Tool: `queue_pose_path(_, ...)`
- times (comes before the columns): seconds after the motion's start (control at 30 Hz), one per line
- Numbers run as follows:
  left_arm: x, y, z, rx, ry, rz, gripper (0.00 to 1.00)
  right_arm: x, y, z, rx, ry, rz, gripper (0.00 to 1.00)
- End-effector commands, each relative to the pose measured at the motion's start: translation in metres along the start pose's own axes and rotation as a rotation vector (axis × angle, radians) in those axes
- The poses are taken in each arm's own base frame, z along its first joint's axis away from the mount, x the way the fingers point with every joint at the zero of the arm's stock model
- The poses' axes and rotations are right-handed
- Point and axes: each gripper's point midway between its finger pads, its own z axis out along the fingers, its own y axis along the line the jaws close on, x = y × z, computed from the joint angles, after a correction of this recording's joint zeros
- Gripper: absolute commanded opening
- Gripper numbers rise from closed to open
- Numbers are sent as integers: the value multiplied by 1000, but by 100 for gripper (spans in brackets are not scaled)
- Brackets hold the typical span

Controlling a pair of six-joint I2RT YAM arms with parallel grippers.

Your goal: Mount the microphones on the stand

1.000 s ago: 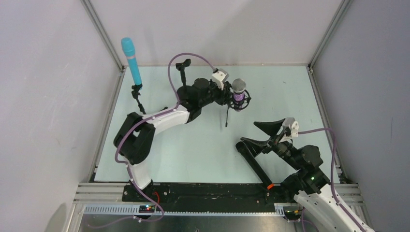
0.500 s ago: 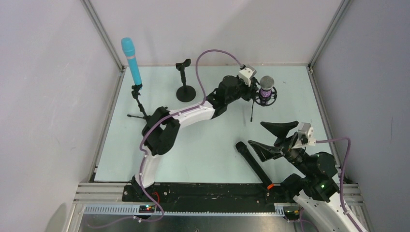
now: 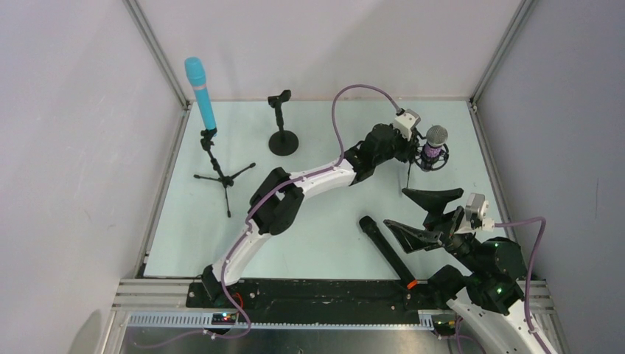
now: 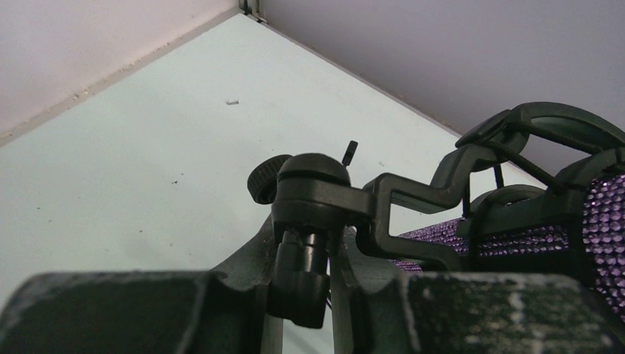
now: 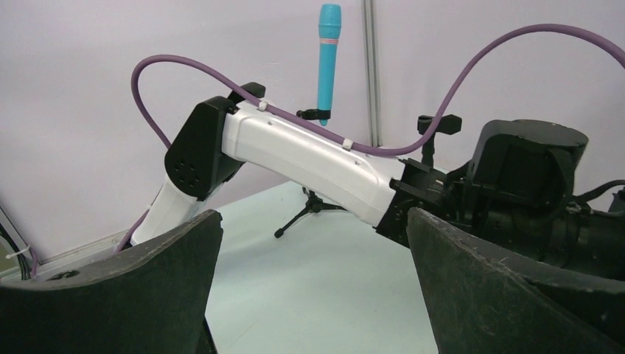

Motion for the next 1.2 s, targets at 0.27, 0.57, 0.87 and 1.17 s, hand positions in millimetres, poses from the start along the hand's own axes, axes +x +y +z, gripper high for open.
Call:
queue_pose_path(0.27,-60,-4,18,7,-175,-82,4,-11,0,-1,19,-15,-8,100)
queue_pose_path(0.57,-39,-1,29,-1,-147,-101,25,-9,-6,-3,50,-7,-16,100)
queue_pose_path(0.87,-40,0,31,-6,-154,-104,67,-9,-6,-4,50,-6,-17,100)
queue_pose_path(1.17,-41,-1,27,-5,-147,-117,84,-9,-6,-5,51,-9,-20,100)
